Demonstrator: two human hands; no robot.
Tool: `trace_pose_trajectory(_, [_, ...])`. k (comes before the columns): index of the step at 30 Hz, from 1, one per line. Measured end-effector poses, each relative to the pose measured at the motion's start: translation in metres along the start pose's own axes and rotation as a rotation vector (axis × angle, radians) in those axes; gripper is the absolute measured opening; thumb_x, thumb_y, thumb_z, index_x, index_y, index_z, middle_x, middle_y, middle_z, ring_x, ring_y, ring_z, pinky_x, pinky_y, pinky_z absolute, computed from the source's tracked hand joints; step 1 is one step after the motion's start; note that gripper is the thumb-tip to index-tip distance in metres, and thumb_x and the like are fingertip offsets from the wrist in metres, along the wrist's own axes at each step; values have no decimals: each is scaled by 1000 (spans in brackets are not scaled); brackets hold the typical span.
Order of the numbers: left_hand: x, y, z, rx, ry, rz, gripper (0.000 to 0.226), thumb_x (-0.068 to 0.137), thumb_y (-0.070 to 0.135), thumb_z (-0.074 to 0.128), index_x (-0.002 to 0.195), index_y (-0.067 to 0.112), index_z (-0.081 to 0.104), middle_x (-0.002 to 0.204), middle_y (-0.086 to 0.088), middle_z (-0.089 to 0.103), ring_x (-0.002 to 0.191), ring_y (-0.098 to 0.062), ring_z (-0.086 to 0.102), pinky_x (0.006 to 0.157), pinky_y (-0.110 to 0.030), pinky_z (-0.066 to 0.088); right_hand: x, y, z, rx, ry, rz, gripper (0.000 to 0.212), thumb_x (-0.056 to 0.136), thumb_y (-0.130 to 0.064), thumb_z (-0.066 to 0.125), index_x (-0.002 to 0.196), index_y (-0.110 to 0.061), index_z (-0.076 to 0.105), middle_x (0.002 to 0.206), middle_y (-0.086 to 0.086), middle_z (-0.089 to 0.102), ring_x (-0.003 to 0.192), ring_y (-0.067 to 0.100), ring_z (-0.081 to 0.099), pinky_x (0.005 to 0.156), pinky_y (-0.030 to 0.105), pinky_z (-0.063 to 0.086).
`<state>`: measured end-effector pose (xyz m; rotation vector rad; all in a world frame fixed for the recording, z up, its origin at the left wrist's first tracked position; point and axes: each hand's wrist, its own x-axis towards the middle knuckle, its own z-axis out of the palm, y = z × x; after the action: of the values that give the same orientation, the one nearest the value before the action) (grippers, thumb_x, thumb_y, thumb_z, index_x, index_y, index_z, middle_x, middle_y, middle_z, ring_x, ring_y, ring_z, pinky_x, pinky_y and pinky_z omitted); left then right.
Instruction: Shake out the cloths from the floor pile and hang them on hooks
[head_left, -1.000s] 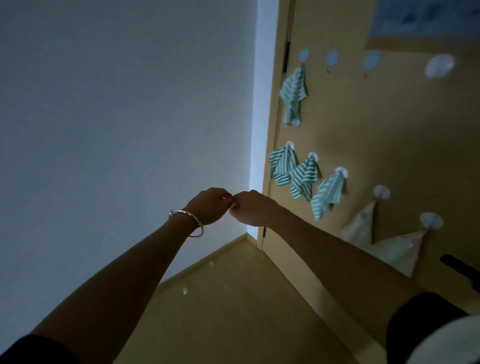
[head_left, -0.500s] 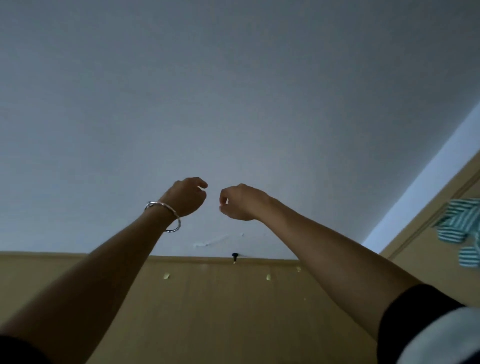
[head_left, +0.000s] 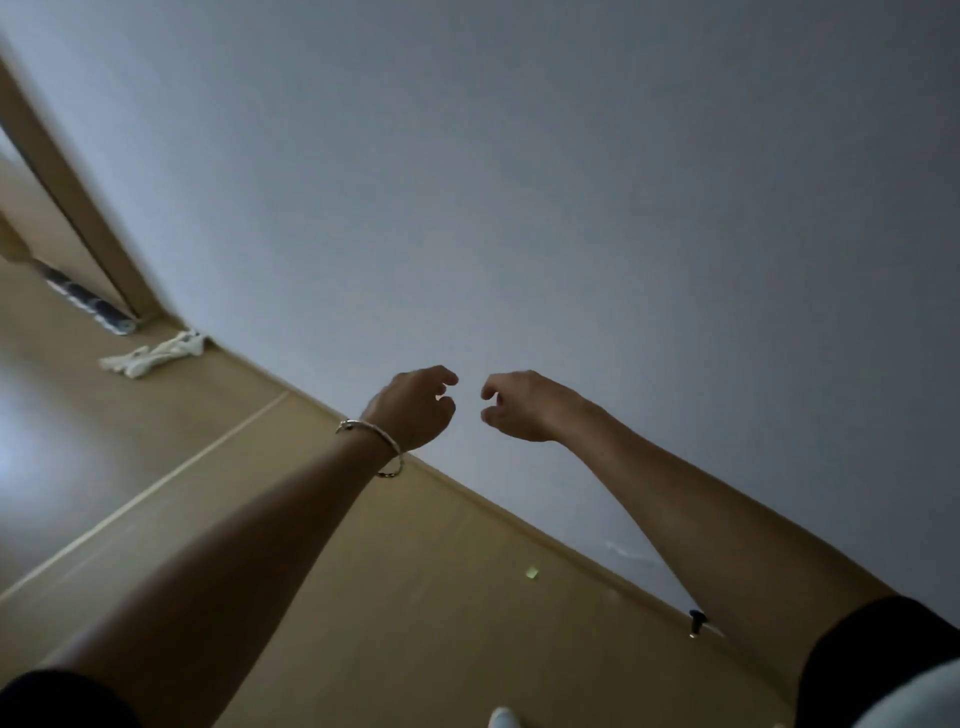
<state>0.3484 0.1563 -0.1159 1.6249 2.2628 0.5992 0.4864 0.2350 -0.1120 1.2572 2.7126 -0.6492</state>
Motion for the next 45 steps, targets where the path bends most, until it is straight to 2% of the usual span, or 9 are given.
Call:
trace_pose_trajectory(6, [65, -70, -79, 50, 173, -182, 36, 91, 16, 51, 126, 18, 56, 119, -5, 62, 109, -22, 58, 91, -29, 42, 117, -72, -34, -34, -55, -222, 42, 98, -29, 46, 138, -20, 44, 141, 4, 47, 126, 22, 47, 99, 35, 40])
trace_pose_trajectory(10, [80, -126, -131, 46, 232, -293, 36, 91, 19, 53, 127, 20, 55, 120, -5, 61, 107, -22, 59, 93, -35, 48, 183, -140, -47, -115, -88, -353, 43, 97, -29, 46, 138, -21, 44, 140, 5, 48, 123, 22, 49, 97, 34, 42])
trace_pose_trajectory(17, [94, -228, -202, 36, 320, -401, 37, 92, 16, 55, 129, 14, 54, 121, -9, 60, 110, -23, 57, 93, -32, 45, 262, -274, -40, -223, -106, -533, 45, 96, -27, 48, 139, -18, 43, 141, 7, 47, 126, 23, 48, 98, 32, 41])
trace_pose_trajectory(25, [132, -356, -264, 24, 314, -366, 37, 92, 17, 56, 129, 14, 54, 119, -6, 60, 108, -19, 55, 85, -24, 39, 343, -380, -25, -339, -99, -504, 44, 97, -24, 45, 140, -18, 42, 142, 6, 46, 126, 22, 47, 97, 31, 40])
trace_pose_trajectory(31, [164, -432, -291, -9, 267, -361, 36, 92, 19, 55, 128, 15, 55, 117, -5, 60, 102, -18, 54, 87, -28, 41, 401, -438, -13, -389, -110, -469, 44, 97, -25, 45, 141, -18, 41, 143, 7, 45, 127, 23, 46, 97, 32, 40])
trace_pose_trajectory(45, [229, -603, -320, -29, 208, -579, 36, 91, 21, 54, 127, 20, 56, 119, -3, 62, 112, -22, 55, 98, -31, 42, 575, -553, 49, -422, -266, -584, 48, 97, -30, 49, 143, -18, 39, 147, 7, 41, 132, 24, 42, 105, 35, 37])
